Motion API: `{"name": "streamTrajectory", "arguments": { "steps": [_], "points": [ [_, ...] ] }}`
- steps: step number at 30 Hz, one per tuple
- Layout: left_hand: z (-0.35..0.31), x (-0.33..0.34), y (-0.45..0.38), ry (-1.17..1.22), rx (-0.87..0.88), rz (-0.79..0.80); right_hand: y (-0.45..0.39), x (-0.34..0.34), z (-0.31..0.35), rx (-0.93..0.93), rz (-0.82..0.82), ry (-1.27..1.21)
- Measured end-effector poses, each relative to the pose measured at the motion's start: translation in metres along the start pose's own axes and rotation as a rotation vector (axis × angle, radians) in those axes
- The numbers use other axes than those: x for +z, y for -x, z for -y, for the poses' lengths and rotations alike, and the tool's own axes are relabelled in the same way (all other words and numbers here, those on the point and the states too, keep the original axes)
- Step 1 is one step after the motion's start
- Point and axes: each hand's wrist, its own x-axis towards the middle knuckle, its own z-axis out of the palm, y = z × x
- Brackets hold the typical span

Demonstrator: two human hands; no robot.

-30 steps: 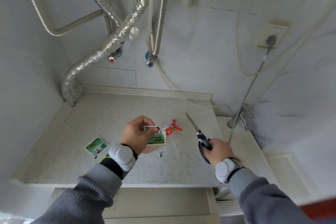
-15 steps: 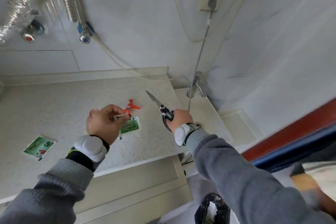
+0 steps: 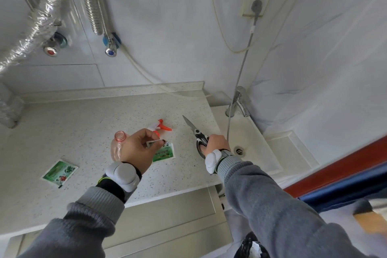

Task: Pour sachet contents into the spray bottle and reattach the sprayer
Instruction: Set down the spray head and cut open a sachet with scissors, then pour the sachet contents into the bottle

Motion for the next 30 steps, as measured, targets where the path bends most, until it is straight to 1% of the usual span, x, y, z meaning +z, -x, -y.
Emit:
{"name": "streamTrajectory", "arguments": {
  "steps": [6,16,23,30],
  "points": [
    [0.001,-0.002,0.001,-0.023,0.003,-0.009,-0.002,0.009,0.013,0.019,0.046,0.008],
    [0.001,-0.002,0.007,-0.02,0.01,-0.015,0.004,0.004,0.023,0.002,0.12,0.088],
    [-0.001,-0.006,0.015,-0.006,0.007,-0.019,0.013,0.005,0.032,0.023,0.096,0.164],
    [0.0,-0.014,0.021,0.027,0.009,-0.028,0.02,0.007,0.034,0.032,0.116,0.132]
  ]
}}
